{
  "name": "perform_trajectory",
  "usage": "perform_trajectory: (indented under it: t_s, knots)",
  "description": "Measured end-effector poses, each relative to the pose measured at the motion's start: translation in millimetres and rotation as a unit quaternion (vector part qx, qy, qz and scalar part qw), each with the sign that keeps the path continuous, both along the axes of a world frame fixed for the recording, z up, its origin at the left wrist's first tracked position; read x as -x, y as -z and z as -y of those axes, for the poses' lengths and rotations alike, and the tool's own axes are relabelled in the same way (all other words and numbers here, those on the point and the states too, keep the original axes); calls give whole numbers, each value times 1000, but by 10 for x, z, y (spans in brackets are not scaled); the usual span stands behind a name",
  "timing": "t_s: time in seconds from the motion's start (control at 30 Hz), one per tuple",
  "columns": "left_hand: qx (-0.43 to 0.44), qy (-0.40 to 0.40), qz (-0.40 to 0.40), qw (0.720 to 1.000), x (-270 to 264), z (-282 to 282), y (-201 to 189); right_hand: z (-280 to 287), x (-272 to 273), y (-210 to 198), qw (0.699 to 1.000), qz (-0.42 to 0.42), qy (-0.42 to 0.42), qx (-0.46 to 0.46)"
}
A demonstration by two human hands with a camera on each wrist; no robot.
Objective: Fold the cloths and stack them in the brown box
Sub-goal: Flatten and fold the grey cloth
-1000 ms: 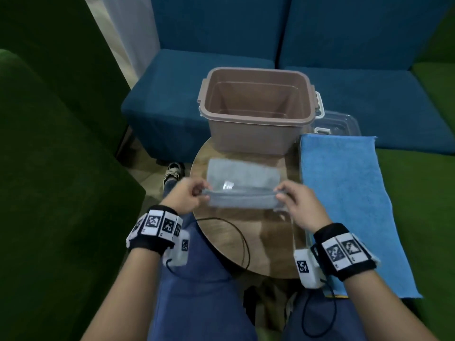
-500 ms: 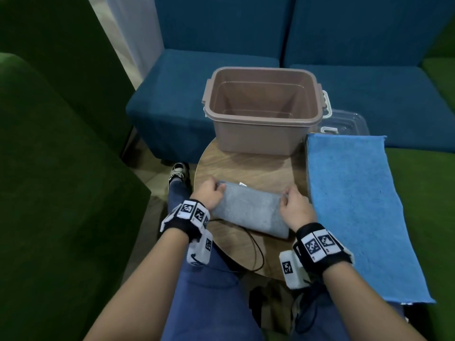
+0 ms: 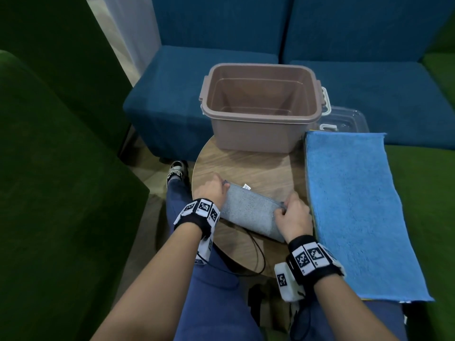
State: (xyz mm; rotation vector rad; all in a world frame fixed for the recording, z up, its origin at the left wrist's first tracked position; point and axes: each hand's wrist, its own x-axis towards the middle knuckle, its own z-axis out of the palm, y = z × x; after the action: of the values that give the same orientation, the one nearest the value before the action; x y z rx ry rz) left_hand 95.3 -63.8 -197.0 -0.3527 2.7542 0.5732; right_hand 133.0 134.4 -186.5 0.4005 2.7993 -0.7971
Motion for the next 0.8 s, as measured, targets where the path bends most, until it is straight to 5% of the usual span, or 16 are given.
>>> perform_trajectory:
  t_s: [0.13, 0.23, 0.3, 0.37, 0.5, 0.8]
  knots:
    - [7, -24, 10, 1000, 19, -21, 21, -13, 130, 20, 1000, 4, -9, -11]
    - [22, -23, -3, 999, 13, -42, 50, 64, 136, -33, 992, 34, -49, -107]
    - [35, -11, -10, 999, 9, -62, 80, 171, 99, -72, 979, -21, -112, -171]
    - [43, 0, -10, 999, 12, -66, 101, 321, 66, -80, 966, -92, -209, -124]
    - [31, 0, -13, 999, 0, -40, 107, 530, 34, 81, 923, -4, -379, -64]
    - [9, -37, -27, 999, 7, -49, 113, -100, -168, 328, 953, -2, -267, -145]
